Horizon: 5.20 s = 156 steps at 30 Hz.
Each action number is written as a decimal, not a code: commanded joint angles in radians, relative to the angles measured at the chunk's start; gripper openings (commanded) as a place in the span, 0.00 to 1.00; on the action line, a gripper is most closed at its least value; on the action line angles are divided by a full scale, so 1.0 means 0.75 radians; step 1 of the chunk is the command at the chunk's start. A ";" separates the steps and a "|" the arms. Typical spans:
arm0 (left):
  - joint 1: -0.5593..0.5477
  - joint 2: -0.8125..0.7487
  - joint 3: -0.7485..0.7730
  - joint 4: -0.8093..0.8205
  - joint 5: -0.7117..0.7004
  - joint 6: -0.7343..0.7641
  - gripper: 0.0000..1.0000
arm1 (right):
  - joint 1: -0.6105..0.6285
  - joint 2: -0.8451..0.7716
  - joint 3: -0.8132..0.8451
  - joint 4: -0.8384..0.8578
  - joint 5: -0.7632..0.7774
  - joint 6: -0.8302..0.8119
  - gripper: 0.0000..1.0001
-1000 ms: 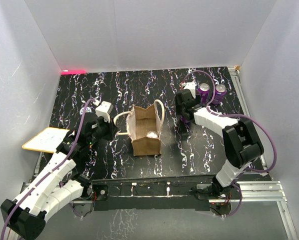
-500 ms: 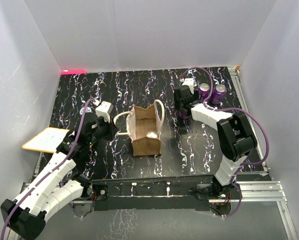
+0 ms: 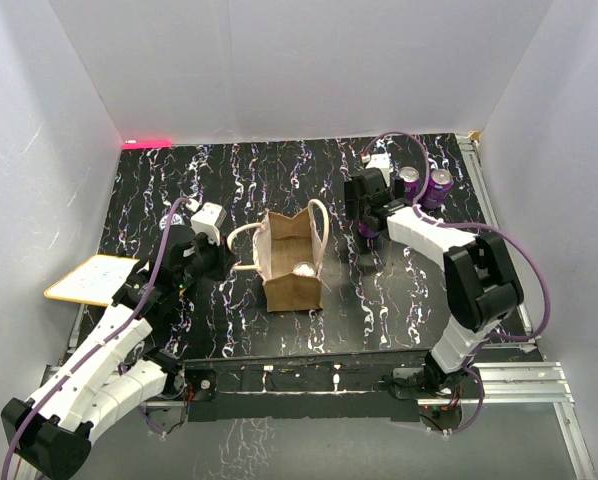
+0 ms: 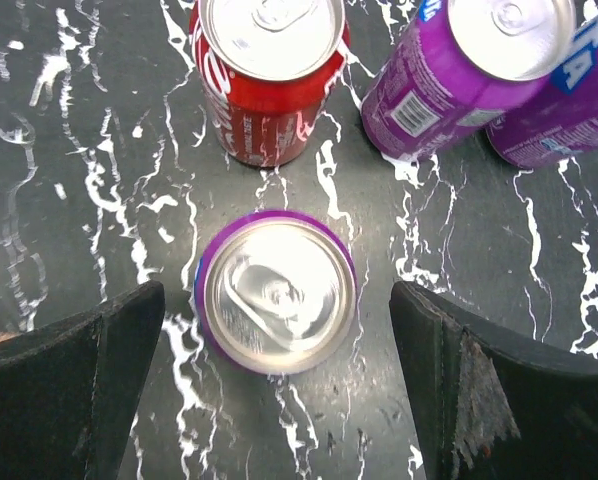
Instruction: Take the beverage out of the canvas bag
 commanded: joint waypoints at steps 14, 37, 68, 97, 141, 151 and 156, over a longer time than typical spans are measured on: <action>0.010 0.002 -0.010 0.013 0.018 0.007 0.00 | -0.006 -0.844 -0.702 0.043 -0.448 0.265 0.99; 0.011 -0.020 -0.006 0.008 0.006 0.007 0.00 | 0.437 -0.579 0.205 0.020 -1.005 0.230 0.98; 0.010 -0.026 -0.008 0.006 -0.002 0.006 0.00 | 0.809 0.210 0.634 -0.961 -0.034 0.222 0.98; 0.010 -0.018 -0.009 0.010 -0.001 0.006 0.00 | 0.819 0.185 0.421 -0.885 -0.166 0.297 0.85; 0.011 0.000 -0.006 0.007 -0.005 0.007 0.00 | 0.824 -0.018 0.475 -0.823 -0.214 0.255 0.12; 0.011 -0.010 -0.007 0.006 -0.005 0.007 0.00 | 0.760 -0.175 0.375 -0.538 -0.197 0.324 0.08; 0.010 -0.013 -0.006 0.008 -0.003 0.007 0.00 | 0.719 -0.216 0.423 -0.499 -0.174 0.318 0.08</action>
